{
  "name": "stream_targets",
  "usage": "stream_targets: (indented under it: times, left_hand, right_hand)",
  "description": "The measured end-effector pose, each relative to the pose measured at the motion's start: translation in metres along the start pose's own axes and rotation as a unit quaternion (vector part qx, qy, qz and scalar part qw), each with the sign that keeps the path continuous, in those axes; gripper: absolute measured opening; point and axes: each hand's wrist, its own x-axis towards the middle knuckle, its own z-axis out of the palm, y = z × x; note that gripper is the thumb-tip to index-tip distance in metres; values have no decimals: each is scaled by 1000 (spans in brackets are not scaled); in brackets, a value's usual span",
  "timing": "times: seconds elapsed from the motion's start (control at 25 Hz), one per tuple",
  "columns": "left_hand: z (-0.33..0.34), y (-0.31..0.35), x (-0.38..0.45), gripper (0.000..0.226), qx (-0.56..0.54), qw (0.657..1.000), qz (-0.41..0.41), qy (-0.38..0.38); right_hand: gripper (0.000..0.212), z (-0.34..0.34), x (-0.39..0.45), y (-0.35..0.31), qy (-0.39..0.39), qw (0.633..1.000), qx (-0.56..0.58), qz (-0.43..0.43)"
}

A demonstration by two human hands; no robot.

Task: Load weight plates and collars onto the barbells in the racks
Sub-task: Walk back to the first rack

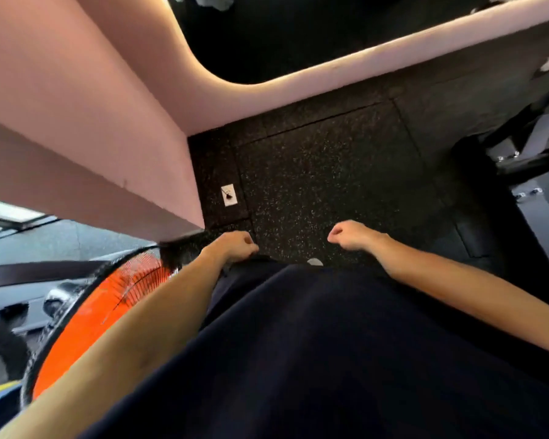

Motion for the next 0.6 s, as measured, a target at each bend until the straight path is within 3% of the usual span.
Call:
stream_targets:
  times: [0.28, 0.6]
  left_hand:
    - [-105, 81, 99, 41, 127, 986, 73, -79]
    - [-181, 221, 201, 41, 342, 900, 214, -165]
  right_hand:
    - [39, -52, 33, 18, 40, 983, 160, 74]
    - [45, -59, 24, 38, 134, 878, 377, 264]
